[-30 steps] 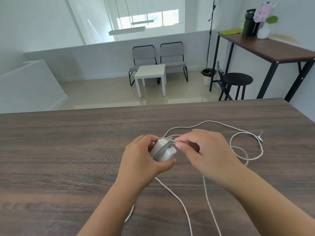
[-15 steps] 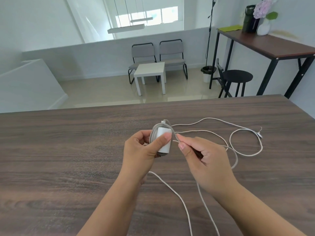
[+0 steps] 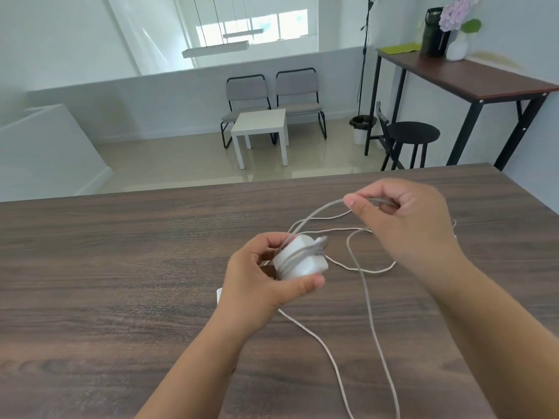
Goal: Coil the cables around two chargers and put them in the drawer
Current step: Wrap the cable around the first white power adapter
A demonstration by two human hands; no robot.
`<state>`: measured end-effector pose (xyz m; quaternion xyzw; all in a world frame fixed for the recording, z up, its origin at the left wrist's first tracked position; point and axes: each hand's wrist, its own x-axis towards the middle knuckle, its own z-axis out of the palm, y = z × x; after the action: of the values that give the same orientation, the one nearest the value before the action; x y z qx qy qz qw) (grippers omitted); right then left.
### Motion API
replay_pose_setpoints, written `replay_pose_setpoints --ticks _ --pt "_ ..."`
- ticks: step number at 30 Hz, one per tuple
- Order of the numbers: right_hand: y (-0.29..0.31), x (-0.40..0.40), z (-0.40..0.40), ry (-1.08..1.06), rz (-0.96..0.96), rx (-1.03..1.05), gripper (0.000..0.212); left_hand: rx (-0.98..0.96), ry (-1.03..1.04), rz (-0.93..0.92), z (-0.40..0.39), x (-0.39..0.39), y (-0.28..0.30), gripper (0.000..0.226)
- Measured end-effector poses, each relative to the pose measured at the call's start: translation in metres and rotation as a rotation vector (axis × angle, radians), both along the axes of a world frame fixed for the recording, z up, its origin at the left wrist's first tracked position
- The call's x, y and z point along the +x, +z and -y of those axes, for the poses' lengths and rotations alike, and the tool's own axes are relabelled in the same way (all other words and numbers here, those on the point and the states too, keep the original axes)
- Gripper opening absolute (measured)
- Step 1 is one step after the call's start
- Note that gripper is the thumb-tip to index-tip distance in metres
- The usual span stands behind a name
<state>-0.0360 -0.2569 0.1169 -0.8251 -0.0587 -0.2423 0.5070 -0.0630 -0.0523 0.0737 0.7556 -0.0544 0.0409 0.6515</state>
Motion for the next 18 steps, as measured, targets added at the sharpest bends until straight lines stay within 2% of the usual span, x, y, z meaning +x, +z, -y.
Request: replay_pose_setpoints --ticks 5,7,12,18 --pt "0.01 0.008 0.005 -0.007 -0.006 -0.073 0.014 0.093 -0.039 0.11 0.0 -0.005 -0.004 0.084" --pt "0.011 0.005 0.006 0.013 -0.008 -0.062 0.014 0.089 -0.027 0.156 -0.003 -0.005 -0.004 0.086" --pt "0.013 -0.002 0.007 0.052 -0.049 -0.056 0.015 0.082 0.022 0.231 -0.007 -0.002 -0.005 0.073" --pt "0.014 -0.018 -0.006 0.154 -0.085 -0.066 0.015 0.06 0.166 0.191 0.002 0.004 -0.007 0.053"
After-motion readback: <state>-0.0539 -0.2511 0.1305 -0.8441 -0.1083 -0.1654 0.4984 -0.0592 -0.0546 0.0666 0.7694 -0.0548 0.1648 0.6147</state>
